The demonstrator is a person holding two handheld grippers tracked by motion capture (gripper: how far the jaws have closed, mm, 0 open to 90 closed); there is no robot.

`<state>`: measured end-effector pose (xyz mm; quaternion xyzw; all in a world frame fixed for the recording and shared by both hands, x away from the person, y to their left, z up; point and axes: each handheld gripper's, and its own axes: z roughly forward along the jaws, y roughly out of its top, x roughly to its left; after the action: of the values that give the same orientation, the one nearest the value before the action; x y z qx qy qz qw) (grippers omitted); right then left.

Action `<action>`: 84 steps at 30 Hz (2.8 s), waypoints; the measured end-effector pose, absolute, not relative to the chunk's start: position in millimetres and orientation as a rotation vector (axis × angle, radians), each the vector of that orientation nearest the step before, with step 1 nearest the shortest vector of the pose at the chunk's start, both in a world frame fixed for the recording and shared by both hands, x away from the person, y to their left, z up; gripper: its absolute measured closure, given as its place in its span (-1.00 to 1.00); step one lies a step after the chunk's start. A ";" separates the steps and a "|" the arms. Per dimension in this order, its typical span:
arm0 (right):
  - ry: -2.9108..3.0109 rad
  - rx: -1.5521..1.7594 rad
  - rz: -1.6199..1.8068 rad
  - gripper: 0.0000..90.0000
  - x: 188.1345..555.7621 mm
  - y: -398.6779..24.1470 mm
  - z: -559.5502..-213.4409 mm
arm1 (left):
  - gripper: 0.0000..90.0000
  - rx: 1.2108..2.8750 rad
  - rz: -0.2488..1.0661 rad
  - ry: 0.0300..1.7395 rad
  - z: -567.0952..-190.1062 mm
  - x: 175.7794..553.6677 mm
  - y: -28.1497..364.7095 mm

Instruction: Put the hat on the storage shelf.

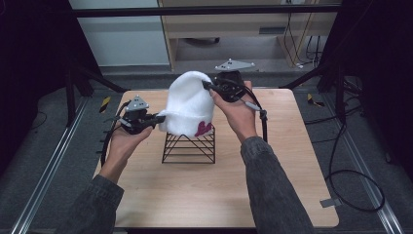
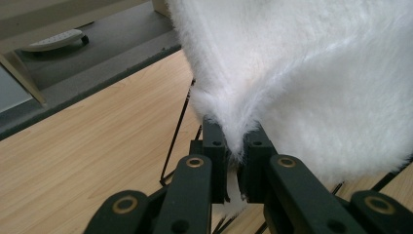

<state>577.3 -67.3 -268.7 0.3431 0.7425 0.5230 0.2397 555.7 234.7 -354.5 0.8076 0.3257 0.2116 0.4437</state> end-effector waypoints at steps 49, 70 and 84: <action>2.249 0.813 1.362 0.81 537.8 -52.8 -320.6 | 0.85 2.090 0.460 0.783 -411.8 536.3 247.5; 2.330 0.823 1.292 0.78 531.8 -60.0 -338.5 | 0.84 2.124 0.429 0.758 -428.0 525.8 246.9; 2.348 0.826 1.263 0.74 522.2 -66.2 -350.0 | 0.84 2.124 0.413 0.769 -437.0 525.6 248.7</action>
<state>522.2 -66.2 -350.0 0.2915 0.8283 0.4456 0.1744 525.6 248.7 -437.0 0.8435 0.3055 0.1639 0.4103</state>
